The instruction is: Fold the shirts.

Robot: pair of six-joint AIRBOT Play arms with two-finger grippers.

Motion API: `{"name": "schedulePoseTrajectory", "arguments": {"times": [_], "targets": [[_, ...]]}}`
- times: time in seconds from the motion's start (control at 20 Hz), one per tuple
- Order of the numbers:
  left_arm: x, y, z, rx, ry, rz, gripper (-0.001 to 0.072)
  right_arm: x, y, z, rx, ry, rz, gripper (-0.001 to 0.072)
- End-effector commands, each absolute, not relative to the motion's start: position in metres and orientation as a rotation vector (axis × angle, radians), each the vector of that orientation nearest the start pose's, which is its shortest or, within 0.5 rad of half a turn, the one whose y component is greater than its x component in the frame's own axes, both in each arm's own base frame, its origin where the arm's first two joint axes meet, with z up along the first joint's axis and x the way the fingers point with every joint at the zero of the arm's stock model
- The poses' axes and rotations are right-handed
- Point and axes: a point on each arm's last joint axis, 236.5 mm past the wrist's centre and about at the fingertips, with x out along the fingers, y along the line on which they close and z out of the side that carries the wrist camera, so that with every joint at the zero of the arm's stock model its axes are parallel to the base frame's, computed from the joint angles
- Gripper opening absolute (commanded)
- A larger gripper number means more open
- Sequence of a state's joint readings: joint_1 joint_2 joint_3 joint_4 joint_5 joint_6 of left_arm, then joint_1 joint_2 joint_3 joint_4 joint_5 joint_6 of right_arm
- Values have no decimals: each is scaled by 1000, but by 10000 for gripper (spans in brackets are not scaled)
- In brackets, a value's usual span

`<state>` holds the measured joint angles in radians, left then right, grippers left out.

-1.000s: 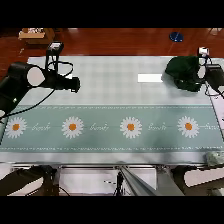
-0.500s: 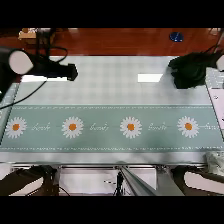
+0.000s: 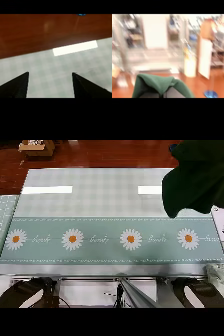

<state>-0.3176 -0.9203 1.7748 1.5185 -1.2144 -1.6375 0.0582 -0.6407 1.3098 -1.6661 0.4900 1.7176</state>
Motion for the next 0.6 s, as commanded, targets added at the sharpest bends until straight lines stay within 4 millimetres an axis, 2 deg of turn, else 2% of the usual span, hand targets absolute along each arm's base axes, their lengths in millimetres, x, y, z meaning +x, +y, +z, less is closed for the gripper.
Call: {"name": "schedulePoseTrajectory", "arguments": {"times": [0.0, 0.1, 0.2, 0.3, 0.5, 0.55], "targets": [[267, -100, 426, -38, 310, -353, 640, 261, 32, 477, 180, -237, 144, 26], [253, -96, 417, -29, 356, -351, 640, 265, 50, 455, 252, -128, 216, 26], [247, -94, 403, -17, 417, -349, 640, 278, 78, 419, 251, 33, 310, 26], [246, -94, 394, -10, 457, -347, 640, 290, 115, 374, 238, 225, 445, 26], [248, -94, 391, -8, 468, -346, 639, 313, 183, 285, 259, 588, 663, 26], [249, -95, 390, -7, 473, -346, 639, 316, 208, 265, 233, 647, 722, 26]]}}
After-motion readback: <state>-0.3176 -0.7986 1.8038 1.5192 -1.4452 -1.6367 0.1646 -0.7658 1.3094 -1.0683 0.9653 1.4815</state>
